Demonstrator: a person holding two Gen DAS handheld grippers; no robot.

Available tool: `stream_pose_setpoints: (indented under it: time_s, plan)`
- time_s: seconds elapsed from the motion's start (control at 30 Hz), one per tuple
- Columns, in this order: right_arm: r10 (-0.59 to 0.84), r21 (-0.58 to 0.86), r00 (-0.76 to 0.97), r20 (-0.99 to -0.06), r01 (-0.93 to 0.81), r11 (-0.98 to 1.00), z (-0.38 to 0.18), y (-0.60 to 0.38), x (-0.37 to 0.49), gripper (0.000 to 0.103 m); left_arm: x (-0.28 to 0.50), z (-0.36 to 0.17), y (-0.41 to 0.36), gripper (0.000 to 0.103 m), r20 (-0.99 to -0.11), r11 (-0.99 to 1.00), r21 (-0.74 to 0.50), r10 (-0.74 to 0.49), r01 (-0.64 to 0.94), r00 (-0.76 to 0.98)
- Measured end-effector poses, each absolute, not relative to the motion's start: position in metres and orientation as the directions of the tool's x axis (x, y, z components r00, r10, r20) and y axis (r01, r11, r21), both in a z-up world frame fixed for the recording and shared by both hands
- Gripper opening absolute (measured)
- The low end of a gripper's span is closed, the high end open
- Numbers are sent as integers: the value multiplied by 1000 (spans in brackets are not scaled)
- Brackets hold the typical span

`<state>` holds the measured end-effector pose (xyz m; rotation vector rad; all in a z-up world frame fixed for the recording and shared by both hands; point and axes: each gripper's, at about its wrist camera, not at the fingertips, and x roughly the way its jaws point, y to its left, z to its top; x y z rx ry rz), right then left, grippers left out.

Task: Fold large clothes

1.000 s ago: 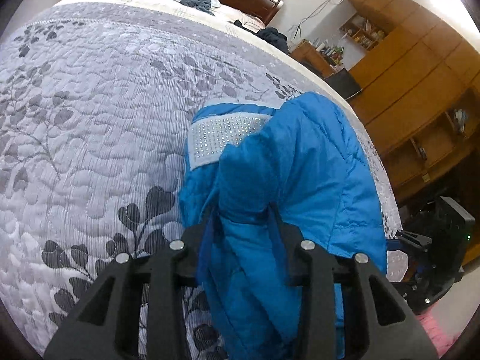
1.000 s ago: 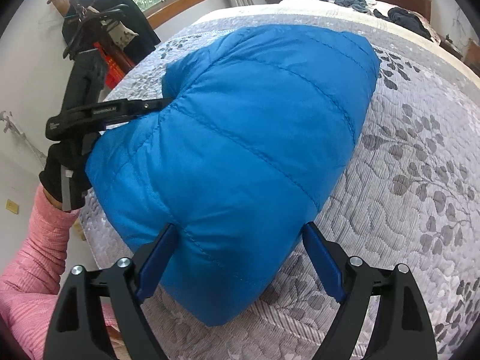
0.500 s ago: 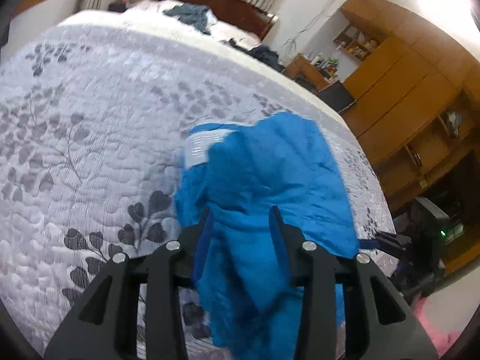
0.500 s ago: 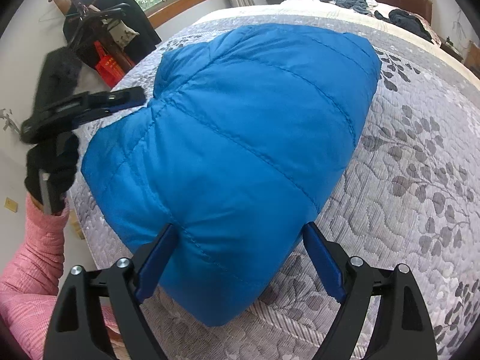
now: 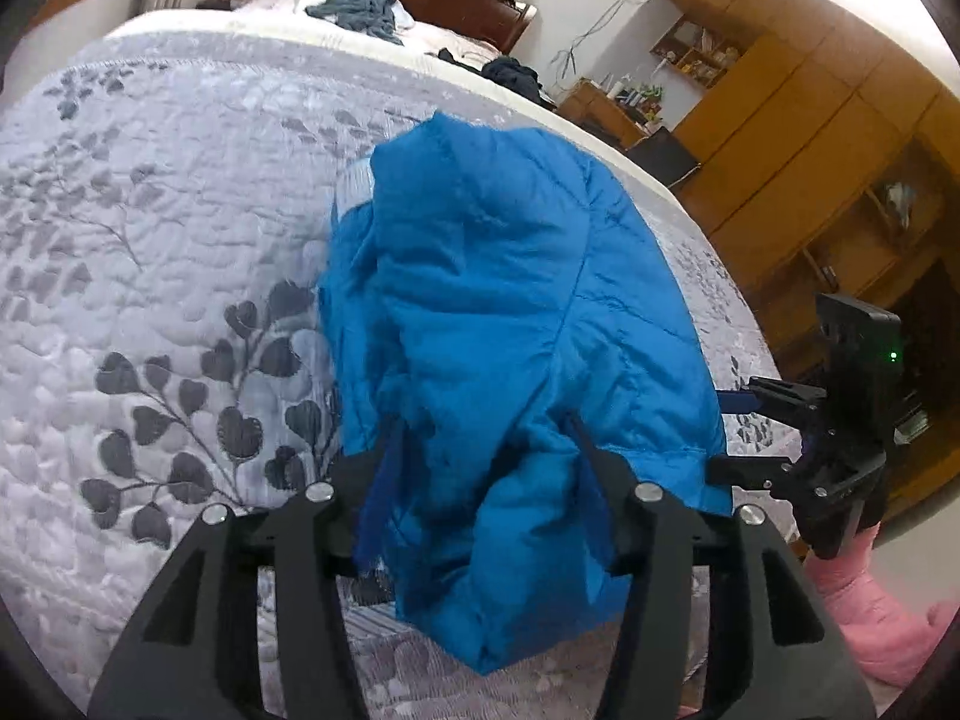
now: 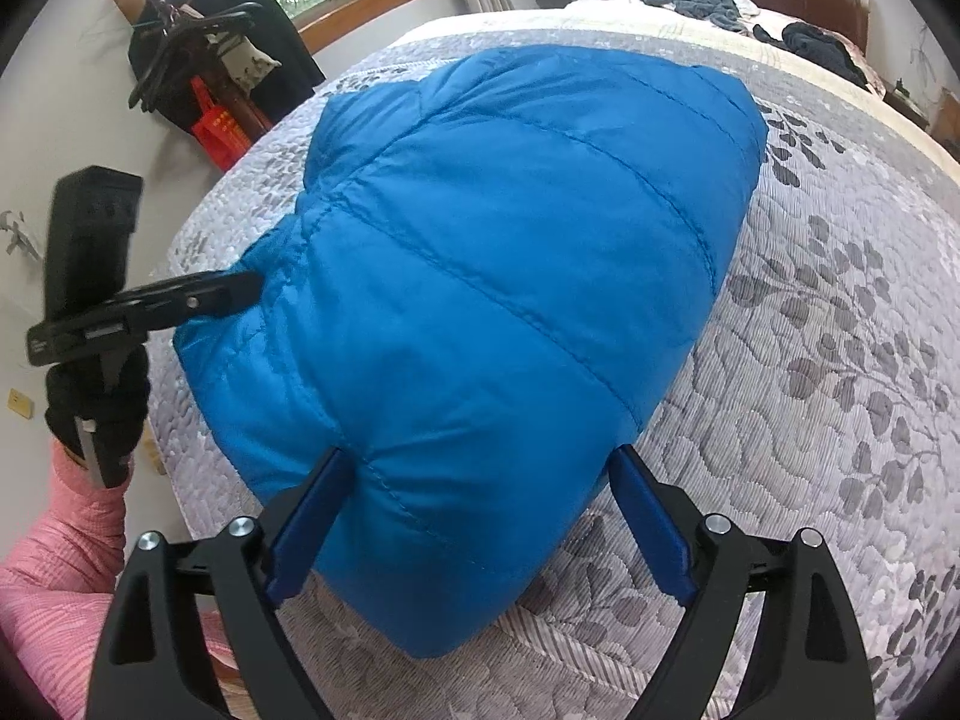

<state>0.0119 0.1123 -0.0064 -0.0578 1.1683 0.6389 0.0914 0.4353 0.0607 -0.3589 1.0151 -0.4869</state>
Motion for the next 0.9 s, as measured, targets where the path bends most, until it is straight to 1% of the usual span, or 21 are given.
stream_pose_setpoints:
  time_s: [0.23,0.37,0.47,0.5,0.6,0.7,0.9]
  plan:
    - [449,297,228,-864,-489,820,-7,111,14,89,97,53,440,59,-699,811,-542,-580,218,418]
    - [483,339,219,-848,-476,812,-6,103,16,89,98,61,446,62,-677,790,-576,-605,211,419]
    - [512,371,227,-828,-463,805,-1,93,19,88,103,73,450,68,-672,802,-558,-588,214,451]
    - [526,383,239,-816,-458,802,3,88,20,88,105,77,451,68,-671,808,-550,-579,213,463]
    - [582,449,248,-775,-431,782,10,71,27,89,120,85,450,75,-674,813,-535,-575,231,463]
    - [624,516,250,-740,-383,766,9,57,40,90,138,80,450,76,-689,810,-542,-580,223,434]
    - [722,662,232,-652,-291,691,-13,33,70,93,167,59,456,79,-701,787,-578,-615,217,361]
